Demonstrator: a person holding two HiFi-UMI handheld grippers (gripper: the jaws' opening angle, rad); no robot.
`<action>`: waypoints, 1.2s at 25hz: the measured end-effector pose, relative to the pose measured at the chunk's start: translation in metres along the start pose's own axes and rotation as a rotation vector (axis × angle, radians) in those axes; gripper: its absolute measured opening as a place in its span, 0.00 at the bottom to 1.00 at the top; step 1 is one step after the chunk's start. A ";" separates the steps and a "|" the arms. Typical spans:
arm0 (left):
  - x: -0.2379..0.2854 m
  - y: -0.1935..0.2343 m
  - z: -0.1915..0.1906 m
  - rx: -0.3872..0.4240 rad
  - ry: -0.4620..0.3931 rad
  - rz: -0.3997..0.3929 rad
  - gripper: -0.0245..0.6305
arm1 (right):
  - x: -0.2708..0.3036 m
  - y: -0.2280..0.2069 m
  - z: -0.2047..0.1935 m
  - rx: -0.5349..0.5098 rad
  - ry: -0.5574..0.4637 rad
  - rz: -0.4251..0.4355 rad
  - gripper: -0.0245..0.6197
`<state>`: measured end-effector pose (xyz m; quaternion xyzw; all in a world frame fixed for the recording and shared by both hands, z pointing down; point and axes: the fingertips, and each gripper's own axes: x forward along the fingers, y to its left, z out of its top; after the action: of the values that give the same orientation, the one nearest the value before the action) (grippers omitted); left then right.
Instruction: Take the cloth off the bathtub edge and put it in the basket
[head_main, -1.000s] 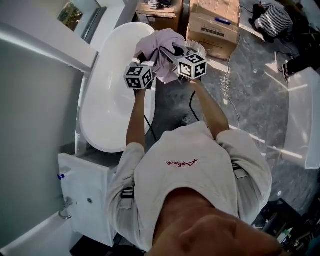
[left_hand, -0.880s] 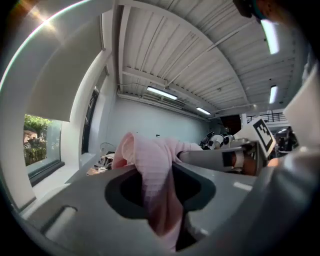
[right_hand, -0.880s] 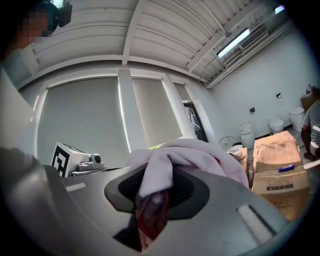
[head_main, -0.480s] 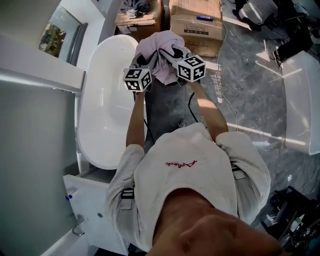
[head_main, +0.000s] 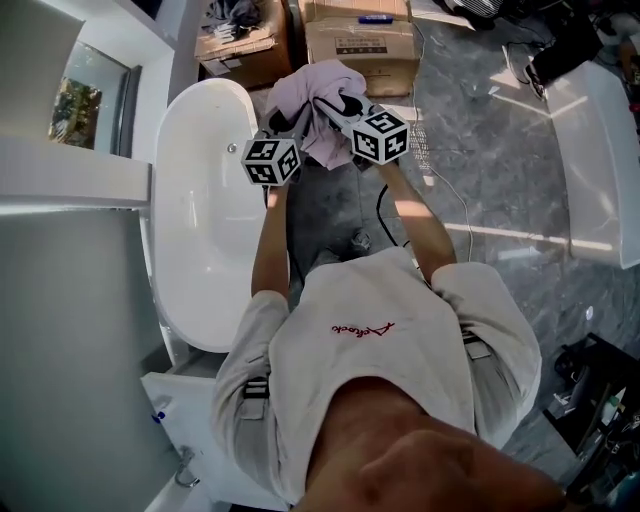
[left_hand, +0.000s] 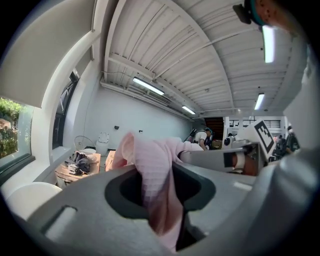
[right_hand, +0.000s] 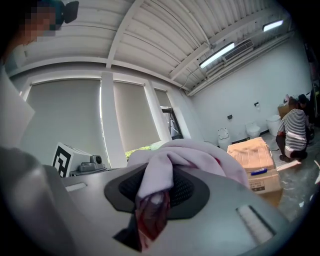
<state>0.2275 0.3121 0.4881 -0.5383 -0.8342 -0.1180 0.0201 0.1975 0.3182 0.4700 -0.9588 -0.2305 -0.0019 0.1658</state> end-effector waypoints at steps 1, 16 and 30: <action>0.004 -0.003 -0.001 0.002 0.005 -0.013 0.23 | -0.003 -0.004 -0.001 0.006 -0.002 -0.012 0.19; 0.036 -0.011 0.011 0.018 0.015 -0.178 0.23 | -0.012 -0.030 0.016 0.007 -0.063 -0.161 0.20; 0.026 0.035 0.027 0.023 -0.007 -0.214 0.23 | 0.035 -0.015 0.024 -0.030 -0.062 -0.193 0.20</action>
<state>0.2509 0.3551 0.4727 -0.4463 -0.8883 -0.1082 0.0107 0.2202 0.3543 0.4546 -0.9342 -0.3266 0.0082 0.1434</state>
